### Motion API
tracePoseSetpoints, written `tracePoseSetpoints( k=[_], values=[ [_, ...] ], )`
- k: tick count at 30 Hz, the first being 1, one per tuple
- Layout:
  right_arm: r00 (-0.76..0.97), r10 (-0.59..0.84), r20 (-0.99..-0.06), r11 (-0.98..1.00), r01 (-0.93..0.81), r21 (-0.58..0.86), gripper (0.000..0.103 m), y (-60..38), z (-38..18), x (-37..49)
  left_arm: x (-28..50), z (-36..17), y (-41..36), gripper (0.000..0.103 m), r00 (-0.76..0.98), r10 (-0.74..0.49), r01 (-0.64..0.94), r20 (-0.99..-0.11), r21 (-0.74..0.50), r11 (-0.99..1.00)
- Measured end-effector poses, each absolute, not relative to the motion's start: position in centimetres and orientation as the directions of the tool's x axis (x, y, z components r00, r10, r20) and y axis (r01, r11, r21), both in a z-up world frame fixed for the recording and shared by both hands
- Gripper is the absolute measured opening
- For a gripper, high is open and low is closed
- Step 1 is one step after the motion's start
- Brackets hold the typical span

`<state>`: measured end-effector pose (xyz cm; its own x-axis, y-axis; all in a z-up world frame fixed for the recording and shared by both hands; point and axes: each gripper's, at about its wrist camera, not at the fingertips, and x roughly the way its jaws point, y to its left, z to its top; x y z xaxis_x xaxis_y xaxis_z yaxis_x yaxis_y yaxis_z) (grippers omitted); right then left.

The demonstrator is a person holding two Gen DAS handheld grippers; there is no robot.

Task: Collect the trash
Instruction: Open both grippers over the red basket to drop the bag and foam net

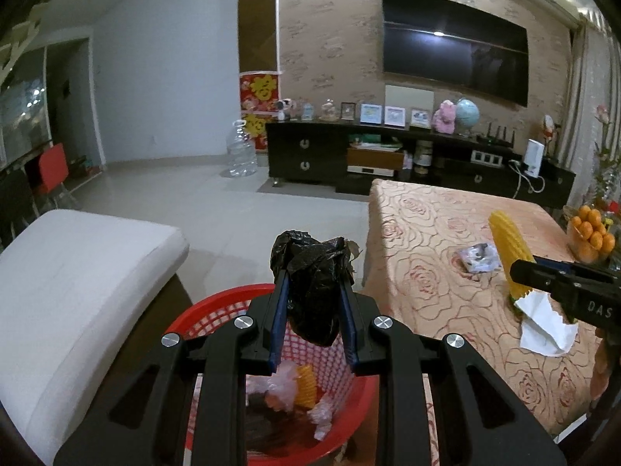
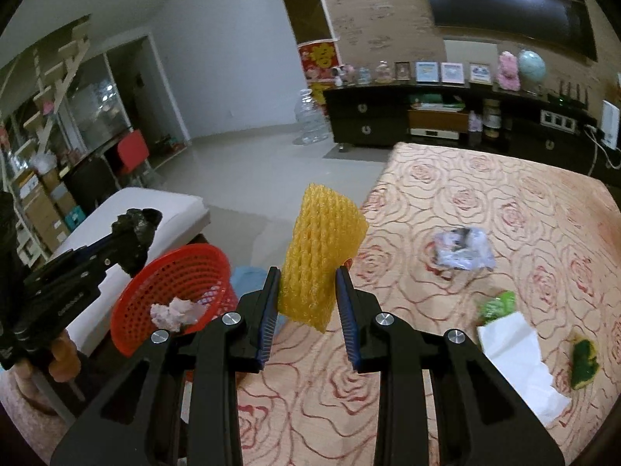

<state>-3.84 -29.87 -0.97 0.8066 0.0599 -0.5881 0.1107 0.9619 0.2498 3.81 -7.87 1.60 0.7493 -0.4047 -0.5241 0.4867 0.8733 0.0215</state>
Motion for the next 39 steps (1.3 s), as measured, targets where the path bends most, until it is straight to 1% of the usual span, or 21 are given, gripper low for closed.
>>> tracePoseSetpoints(
  k=[6,11,19,25,29,30,33,34,36,37,38,39],
  values=[
    [0.793,0.096,-0.602,0.97,0.061,0.234,0.029,-27.1,-1.3,-2.2,4.5,1.1,-6.5,0.023,0.762,-0.361,0.445,-0.538,0.03,0.895],
    [0.784,0.121,-0.608,0.98,0.002,0.197,0.029,-24.5,-1.6,-1.0,5.5,0.2,-5.4,0.023,0.764,-0.305,0.398,-0.568,0.043,0.916],
    [0.76,0.181,-0.625,0.981,-0.091,0.173,0.029,-21.0,-2.4,0.6,6.6,-0.7,-4.4,0.023,0.744,-0.271,0.373,-0.61,0.043,0.927],
    [0.73,0.227,-0.645,0.973,-0.15,0.172,0.029,-18.9,-3.1,1.9,8.1,-2.4,-4.0,0.023,0.712,-0.204,0.341,-0.671,0.077,0.937],
    [0.708,0.243,-0.663,0.97,-0.171,0.173,0.029,-18.0,-3.9,2.8,8.7,-2.8,-3.1,0.023,0.695,-0.189,0.322,-0.694,0.065,0.945],
    [0.701,0.25,-0.667,0.968,-0.178,0.176,0.029,-17.9,-4.1,2.9,8.7,-2.8,-2.9,0.025,0.69,-0.188,0.318,-0.699,0.06,0.946],
    [0.686,0.263,-0.678,0.965,-0.188,0.185,0.031,-17.4,-4.6,3.3,9.1,-3.1,-2.6,0.033,0.67,-0.189,0.31,-0.718,0.038,0.95],
    [0.682,0.265,-0.682,0.964,-0.19,0.185,0.031,-17.2,-4.8,3.3,9.2,-3.2,-2.5,0.037,0.666,-0.188,0.305,-0.722,0.033,0.952],
    [0.671,0.272,-0.689,0.962,-0.195,0.19,0.037,-17.0,-5.1,3.4,9.2,-3.2,-2.3,0.043,0.666,-0.189,0.302,-0.721,0.028,0.953],
    [0.669,0.275,-0.691,0.961,-0.197,0.192,0.039,-17.1,-5.2,3.5,9.2,-3.1,-2.2,0.047,0.666,-0.195,0.303,-0.72,0.022,0.953],
    [0.668,0.274,-0.691,0.962,-0.196,0.192,0.043,-17.1,-5.3,3.4,9.2,-3.1,-2.1,0.054,0.667,-0.198,0.303,-0.718,0.019,0.953],
    [0.672,0.271,-0.689,0.963,-0.19,0.193,0.05,-17.1,-5.2,3.3,9.2,-3.1,-2.1,0.057,0.669,-0.199,0.301,-0.716,0.016,0.953]
  ],
)
